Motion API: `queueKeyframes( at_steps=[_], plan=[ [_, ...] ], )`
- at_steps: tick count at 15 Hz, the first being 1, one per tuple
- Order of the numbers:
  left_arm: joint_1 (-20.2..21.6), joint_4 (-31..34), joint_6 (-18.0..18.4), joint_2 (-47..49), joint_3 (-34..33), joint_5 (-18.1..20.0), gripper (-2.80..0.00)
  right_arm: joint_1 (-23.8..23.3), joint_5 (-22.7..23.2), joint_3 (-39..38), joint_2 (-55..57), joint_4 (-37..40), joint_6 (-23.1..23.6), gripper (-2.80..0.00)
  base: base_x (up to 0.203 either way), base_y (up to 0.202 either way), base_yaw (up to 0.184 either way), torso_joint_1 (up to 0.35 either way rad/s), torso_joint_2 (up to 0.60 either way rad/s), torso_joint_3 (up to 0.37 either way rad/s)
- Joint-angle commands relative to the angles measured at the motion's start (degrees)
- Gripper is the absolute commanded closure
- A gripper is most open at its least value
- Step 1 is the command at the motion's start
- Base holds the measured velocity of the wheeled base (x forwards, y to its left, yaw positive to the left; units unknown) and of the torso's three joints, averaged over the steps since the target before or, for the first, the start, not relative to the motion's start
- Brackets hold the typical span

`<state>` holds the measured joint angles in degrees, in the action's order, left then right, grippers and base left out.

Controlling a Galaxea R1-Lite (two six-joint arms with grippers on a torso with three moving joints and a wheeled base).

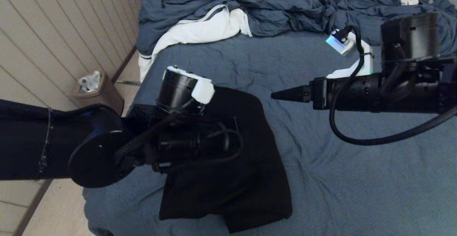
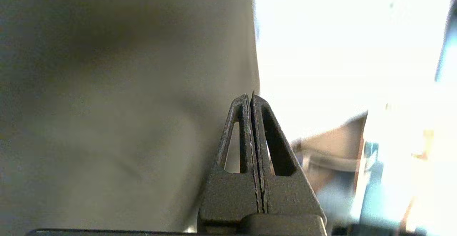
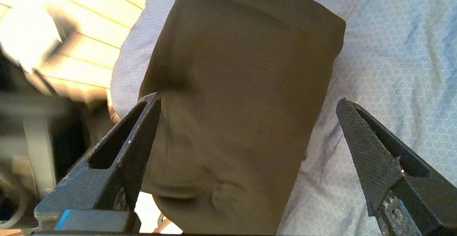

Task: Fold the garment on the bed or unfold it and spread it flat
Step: Fold the black sweatshirt

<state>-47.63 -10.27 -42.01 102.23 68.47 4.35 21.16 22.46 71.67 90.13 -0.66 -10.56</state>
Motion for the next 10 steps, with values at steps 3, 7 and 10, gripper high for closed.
queueKeyframes(
  at_steps=[3,7,10],
  plan=[
    [6.99,-0.41,-0.06,5.72,5.86,0.19,0.0,-0.07,0.13,0.05,0.05,-0.04,0.01,-2.8,0.0,0.0,0.0,0.0,0.0,0.0],
    [11.46,-1.25,0.16,13.86,9.45,0.05,0.0,-0.68,0.13,0.14,-0.13,-0.13,0.01,-2.8,0.0,0.0,0.0,0.0,0.0,0.0],
    [11.97,-1.31,0.28,17.66,9.84,-0.01,0.0,-0.68,0.15,0.14,-0.04,-0.22,0.09,-2.8,0.0,0.0,0.0,0.0,0.0,0.0]
  ],
)
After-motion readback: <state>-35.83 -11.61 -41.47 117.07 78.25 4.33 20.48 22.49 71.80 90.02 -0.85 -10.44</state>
